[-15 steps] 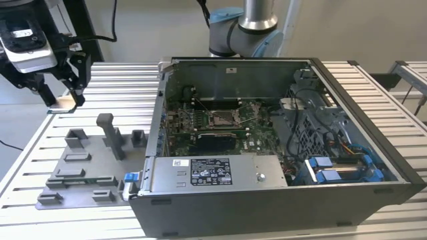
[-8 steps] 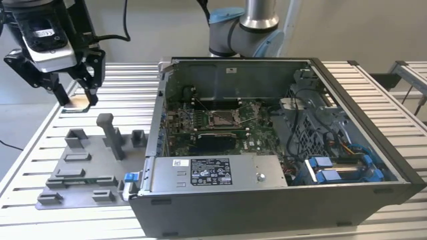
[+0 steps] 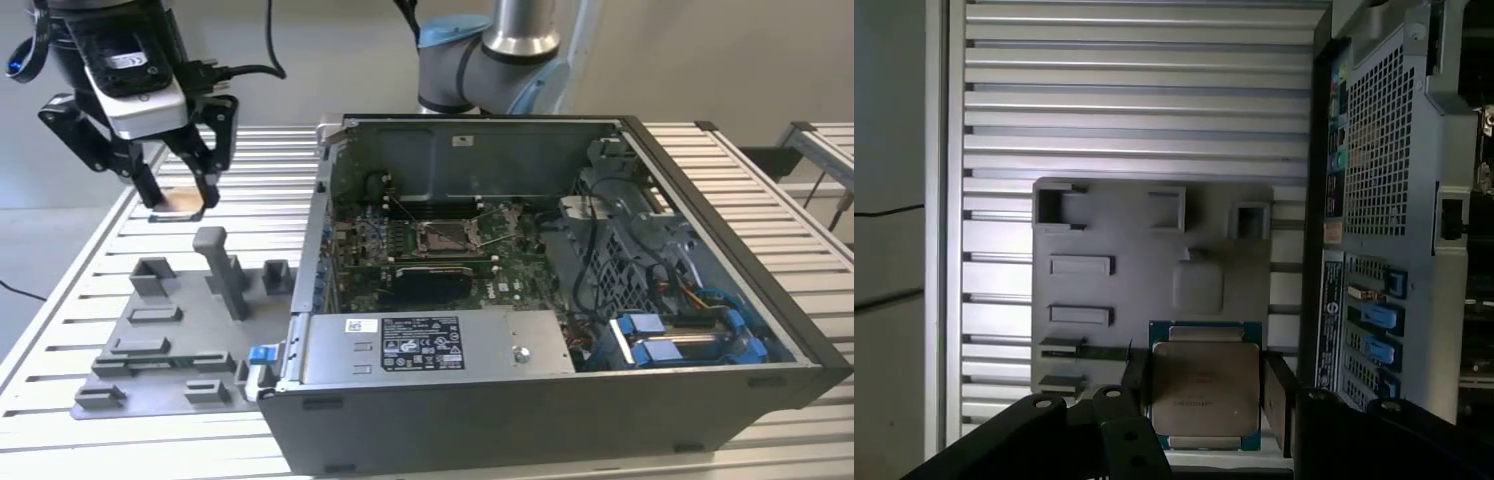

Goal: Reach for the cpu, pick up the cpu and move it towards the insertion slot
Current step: 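Pick up the cpu and move it towards the insertion slot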

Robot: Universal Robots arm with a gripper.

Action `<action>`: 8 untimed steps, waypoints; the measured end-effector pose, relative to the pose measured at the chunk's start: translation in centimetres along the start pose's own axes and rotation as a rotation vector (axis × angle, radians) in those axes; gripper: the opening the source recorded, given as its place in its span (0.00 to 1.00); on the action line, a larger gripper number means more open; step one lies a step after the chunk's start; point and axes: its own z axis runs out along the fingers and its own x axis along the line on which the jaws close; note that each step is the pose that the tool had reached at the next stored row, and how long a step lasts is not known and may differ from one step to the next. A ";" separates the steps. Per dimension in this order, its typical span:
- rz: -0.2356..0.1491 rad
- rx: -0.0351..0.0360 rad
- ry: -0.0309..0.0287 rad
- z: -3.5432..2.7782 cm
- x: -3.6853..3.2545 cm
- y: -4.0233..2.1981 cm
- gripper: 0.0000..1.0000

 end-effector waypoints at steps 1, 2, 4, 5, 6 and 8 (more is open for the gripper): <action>0.000 -0.0001 0.0000 -0.05 -0.28 0.00 0.00; 0.000 0.0000 0.0001 -0.10 -0.56 -0.01 0.00; 0.000 0.0000 0.0002 -0.17 -1.13 -0.01 0.00; 0.000 0.0000 0.0002 -0.20 -1.41 -0.01 0.00; 0.000 0.0000 0.0002 -0.23 -1.70 -0.01 0.00; 0.000 0.0000 0.0004 -0.27 -2.29 -0.02 0.00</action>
